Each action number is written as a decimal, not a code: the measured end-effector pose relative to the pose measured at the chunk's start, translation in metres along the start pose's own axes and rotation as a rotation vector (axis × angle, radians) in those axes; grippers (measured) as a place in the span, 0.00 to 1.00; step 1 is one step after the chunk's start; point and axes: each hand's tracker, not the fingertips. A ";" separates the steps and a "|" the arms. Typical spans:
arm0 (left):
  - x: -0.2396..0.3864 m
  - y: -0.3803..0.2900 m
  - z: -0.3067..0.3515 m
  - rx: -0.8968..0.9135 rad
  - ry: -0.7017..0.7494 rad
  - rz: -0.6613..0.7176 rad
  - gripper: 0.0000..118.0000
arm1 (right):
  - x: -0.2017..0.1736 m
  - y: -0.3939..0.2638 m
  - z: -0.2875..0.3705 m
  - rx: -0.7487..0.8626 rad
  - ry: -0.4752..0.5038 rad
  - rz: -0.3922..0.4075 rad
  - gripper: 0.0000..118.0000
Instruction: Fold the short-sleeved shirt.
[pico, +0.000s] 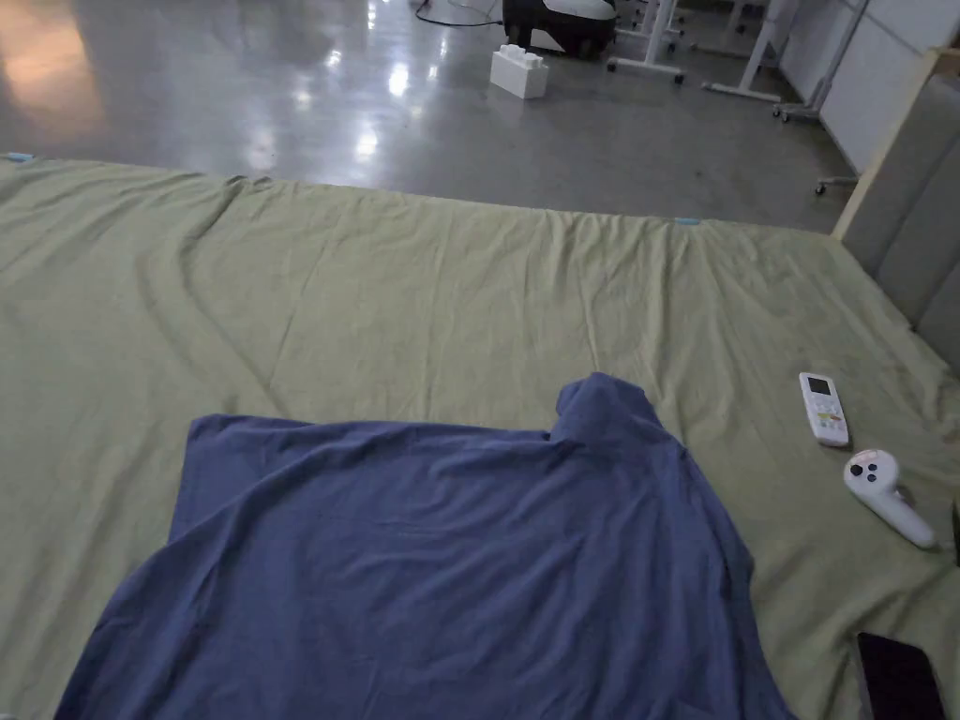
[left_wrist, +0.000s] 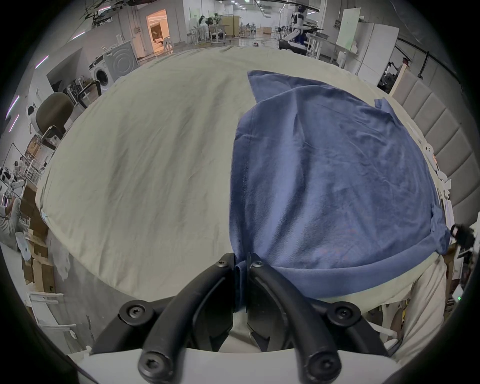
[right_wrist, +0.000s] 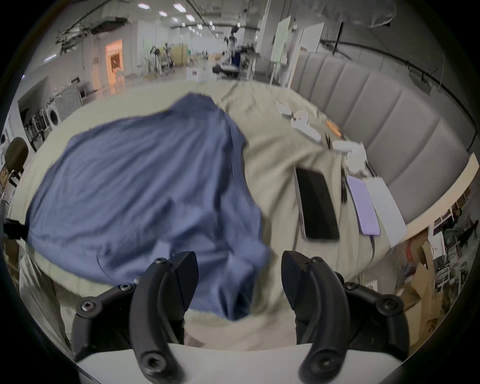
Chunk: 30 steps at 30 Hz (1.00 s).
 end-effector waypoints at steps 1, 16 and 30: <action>0.000 0.000 0.000 0.000 -0.001 -0.001 0.07 | 0.000 -0.007 -0.004 -0.016 0.010 -0.010 0.60; 0.000 -0.002 0.001 0.003 -0.003 0.016 0.07 | -0.019 -0.004 -0.034 -0.113 0.093 0.010 0.09; -0.004 0.019 0.026 0.071 -0.089 0.086 0.07 | -0.004 0.031 -0.004 -0.061 0.110 -0.040 0.08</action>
